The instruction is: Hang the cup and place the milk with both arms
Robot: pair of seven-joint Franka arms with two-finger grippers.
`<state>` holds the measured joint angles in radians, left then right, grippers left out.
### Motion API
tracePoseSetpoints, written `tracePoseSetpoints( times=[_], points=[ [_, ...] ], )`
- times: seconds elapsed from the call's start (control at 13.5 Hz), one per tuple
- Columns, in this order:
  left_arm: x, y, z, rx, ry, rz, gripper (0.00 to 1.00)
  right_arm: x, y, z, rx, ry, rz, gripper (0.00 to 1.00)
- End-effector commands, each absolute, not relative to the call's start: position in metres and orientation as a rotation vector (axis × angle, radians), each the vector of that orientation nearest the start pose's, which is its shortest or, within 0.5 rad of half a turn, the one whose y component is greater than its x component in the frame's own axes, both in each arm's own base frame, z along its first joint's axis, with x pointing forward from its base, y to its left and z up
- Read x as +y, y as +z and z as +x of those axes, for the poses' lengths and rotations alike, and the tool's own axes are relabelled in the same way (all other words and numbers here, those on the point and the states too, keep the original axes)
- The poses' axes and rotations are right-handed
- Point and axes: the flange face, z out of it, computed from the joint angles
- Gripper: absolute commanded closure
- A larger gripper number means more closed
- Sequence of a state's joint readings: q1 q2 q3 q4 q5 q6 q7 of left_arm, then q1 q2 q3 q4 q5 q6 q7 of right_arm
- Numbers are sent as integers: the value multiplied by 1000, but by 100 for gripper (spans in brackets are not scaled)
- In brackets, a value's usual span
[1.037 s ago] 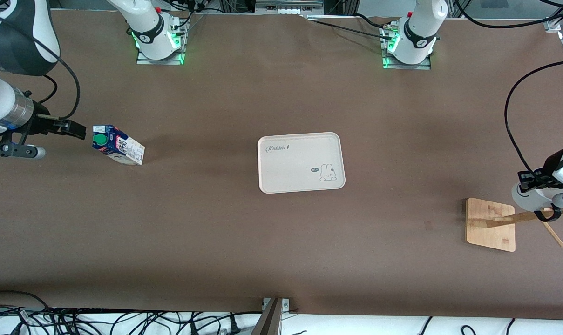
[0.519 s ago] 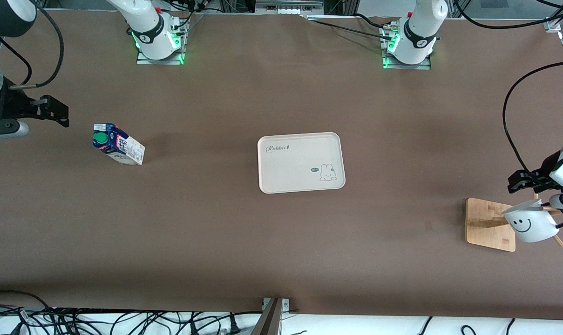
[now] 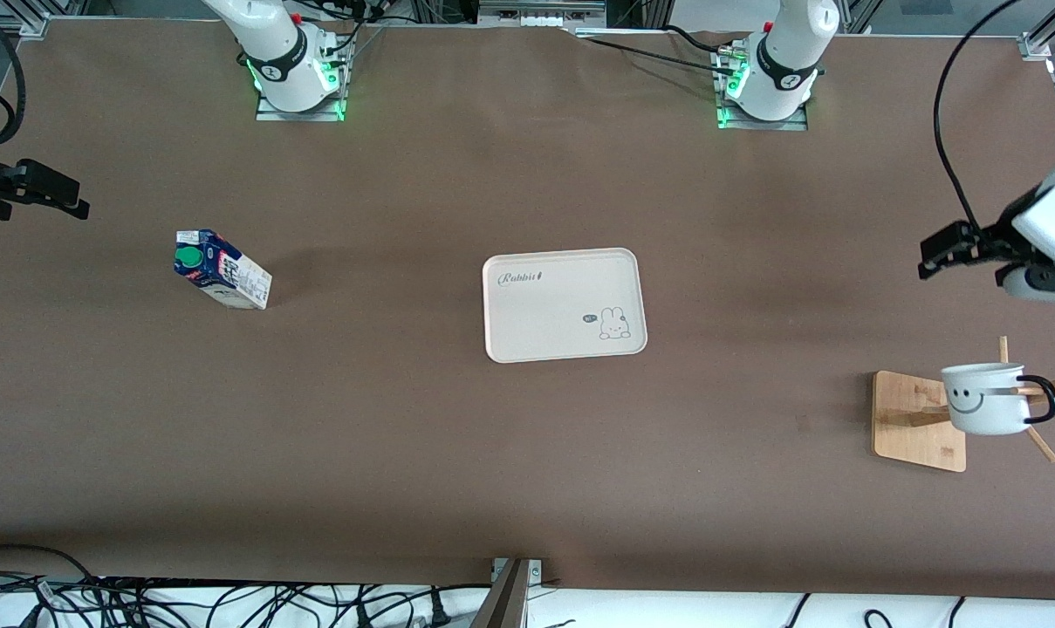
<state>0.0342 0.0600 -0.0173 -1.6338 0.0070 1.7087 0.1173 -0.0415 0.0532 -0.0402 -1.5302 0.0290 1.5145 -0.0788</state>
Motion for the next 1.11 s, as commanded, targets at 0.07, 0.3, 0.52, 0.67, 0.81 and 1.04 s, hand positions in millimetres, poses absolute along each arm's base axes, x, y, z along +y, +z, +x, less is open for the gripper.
tracePoseSetpoints(
  times=[0.07, 0.3, 0.52, 0.67, 0.81, 1.04],
  points=[
    [23, 568, 570, 121, 15, -3128, 0, -39, 617, 563, 44, 105, -3114, 0],
    [27, 565, 563, 111, 51, -3131, 0, -37, 613, 561, 14, 130, -3123, 0],
    [23, 568, 561, 32, 93, -3148, 0, -38, 613, 561, -36, 134, -3129, 0],
    [22, 566, 560, 3, 100, -3161, 0, -42, 612, 561, -82, 145, -3175, 0],
    [19, 567, 561, -41, 93, -3161, 0, -43, 611, 561, -191, 154, -3188, 0],
    [11, 571, 561, -55, 77, -3182, 0, -43, 611, 561, -179, 155, -3184, 0]
  ],
)
